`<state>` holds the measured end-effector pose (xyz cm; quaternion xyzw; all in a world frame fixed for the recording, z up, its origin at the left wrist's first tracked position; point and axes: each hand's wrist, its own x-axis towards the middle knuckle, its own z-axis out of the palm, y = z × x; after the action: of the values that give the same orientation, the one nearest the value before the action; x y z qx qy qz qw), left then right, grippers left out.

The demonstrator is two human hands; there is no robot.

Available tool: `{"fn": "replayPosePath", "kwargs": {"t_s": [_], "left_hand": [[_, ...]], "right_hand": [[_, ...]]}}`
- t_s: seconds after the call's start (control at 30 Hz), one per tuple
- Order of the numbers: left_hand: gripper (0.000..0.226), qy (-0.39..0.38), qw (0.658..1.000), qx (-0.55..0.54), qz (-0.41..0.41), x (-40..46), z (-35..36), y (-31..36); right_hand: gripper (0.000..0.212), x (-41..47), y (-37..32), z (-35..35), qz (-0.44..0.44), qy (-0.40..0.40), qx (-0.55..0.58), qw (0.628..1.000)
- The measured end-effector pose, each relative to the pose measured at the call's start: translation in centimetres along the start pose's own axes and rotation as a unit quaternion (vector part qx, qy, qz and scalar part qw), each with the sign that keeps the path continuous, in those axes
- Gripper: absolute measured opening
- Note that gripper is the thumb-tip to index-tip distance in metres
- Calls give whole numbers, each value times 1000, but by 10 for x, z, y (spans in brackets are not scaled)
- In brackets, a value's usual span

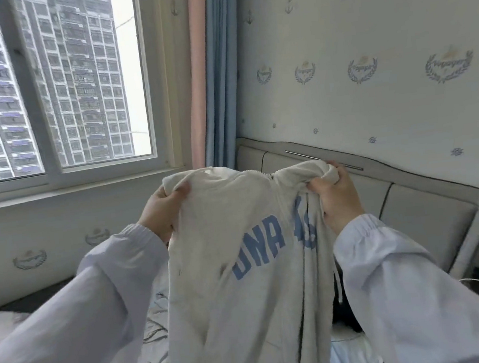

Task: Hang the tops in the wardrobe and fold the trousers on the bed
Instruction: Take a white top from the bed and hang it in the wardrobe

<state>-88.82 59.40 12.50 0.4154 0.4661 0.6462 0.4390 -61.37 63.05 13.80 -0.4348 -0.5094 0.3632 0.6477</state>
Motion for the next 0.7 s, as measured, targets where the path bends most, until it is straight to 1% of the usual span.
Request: {"fn": "replayPosePath", "kwargs": {"t_s": [0.07, 0.1, 0.13, 0.17, 0.2, 0.27, 0.3, 0.33, 0.37, 0.4, 0.43, 0.47, 0.5, 0.53, 0.57, 0.6, 0.63, 0.7], "left_hand": [[12, -18, 999, 42, -23, -1, 6, -18], [17, -21, 996, 89, -24, -1, 9, -27], [27, -24, 986, 162, -21, -1, 14, -37], [39, -30, 969, 245, -22, -2, 19, -47], [48, -44, 941, 333, -32, -5, 24, -55], [59, -99, 864, 491, -42, -15, 39, -65], [63, -123, 836, 534, -45, -22, 48, -69], [69, -146, 822, 547, -55, -32, 59, -68], [74, -172, 839, 510, -82, -40, 70, -68], [78, -203, 877, 408, -152, -49, 82, -66], [85, -242, 901, 257, -252, -58, 96, -62], [96, -285, 892, 108, -334, -64, 110, -60], [109, -332, 860, -1, -386, -69, 124, -55], [117, -372, 828, -65, -414, -71, 140, -53], [114, -400, 805, -109, -425, -75, 157, -49], [104, -402, 796, -127, -434, -79, 175, -46], [85, -378, 800, -149, -442, -85, 192, -45], [32, -323, 838, -163, -409, -101, 225, -50]], "right_hand": [[35, -9, -12, 0, -42, 33, -10, 999], [36, -14, -16, -3, -66, 49, -22, 996], [36, -18, -19, -6, -88, 65, -30, 994], [37, -23, -23, -9, -104, 82, -37, 991], [38, -27, -25, -13, -115, 97, -45, 988], [39, -34, -29, -22, -130, 126, -79, 980], [40, -37, -31, -26, -137, 142, -99, 975], [41, -41, -32, -32, -144, 156, -115, 970], [42, -45, -35, -38, -149, 168, -129, 966], [43, -50, -38, -43, -152, 173, -140, 963], [45, -55, -42, -49, -155, 172, -153, 961], [46, -62, -46, -55, -158, 159, -167, 960], [47, -70, -50, -61, -161, 133, -183, 961], [48, -78, -54, -68, -161, 102, -198, 961], [51, -88, -58, -76, -159, 72, -211, 962], [53, -97, -61, -84, -156, 51, -217, 962], [53, -106, -65, -95, -153, 41, -217, 963], [53, -123, -74, -124, -146, 45, -209, 966]]}}
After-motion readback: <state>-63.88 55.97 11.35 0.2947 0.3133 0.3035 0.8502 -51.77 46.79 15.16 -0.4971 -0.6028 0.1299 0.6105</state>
